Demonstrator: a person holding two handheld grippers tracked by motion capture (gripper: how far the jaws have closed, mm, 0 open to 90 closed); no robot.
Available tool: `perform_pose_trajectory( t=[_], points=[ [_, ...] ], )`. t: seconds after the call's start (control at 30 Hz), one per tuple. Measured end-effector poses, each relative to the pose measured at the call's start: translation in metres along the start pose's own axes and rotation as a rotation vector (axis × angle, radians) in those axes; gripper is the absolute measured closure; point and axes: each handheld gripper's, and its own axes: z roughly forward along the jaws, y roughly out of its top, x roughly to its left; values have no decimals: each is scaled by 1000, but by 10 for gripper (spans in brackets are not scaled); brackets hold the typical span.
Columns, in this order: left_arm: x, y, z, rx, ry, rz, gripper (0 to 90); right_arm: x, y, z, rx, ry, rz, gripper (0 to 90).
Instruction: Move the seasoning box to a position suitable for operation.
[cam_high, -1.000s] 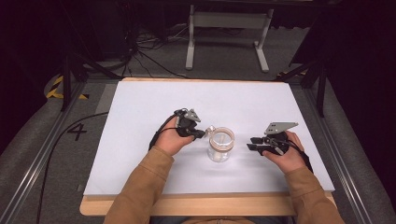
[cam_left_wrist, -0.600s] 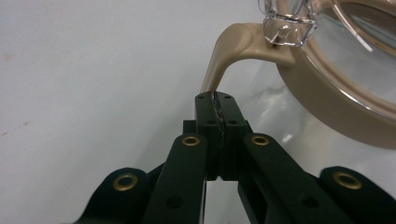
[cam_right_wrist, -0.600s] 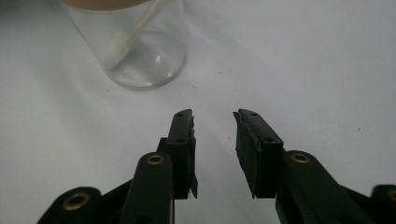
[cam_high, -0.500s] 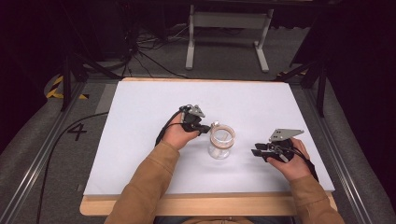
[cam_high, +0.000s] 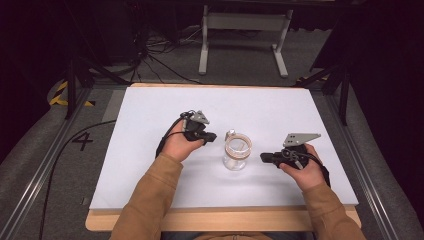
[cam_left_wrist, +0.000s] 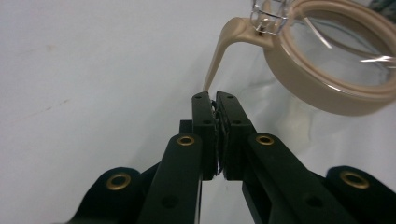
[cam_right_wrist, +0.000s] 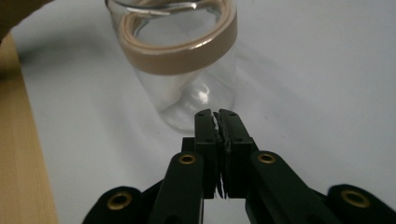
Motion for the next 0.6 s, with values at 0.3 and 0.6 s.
perform_pose_trajectory(
  t=[0.3,0.6],
  points=[
    [-4,-18,-33,-16,33,-65,796,-8,11,33,29,-9,-39,897],
    [-3,-22,-34,-15,35,-77,789,-9,11,42,62,-15,-38,900]
  ],
)
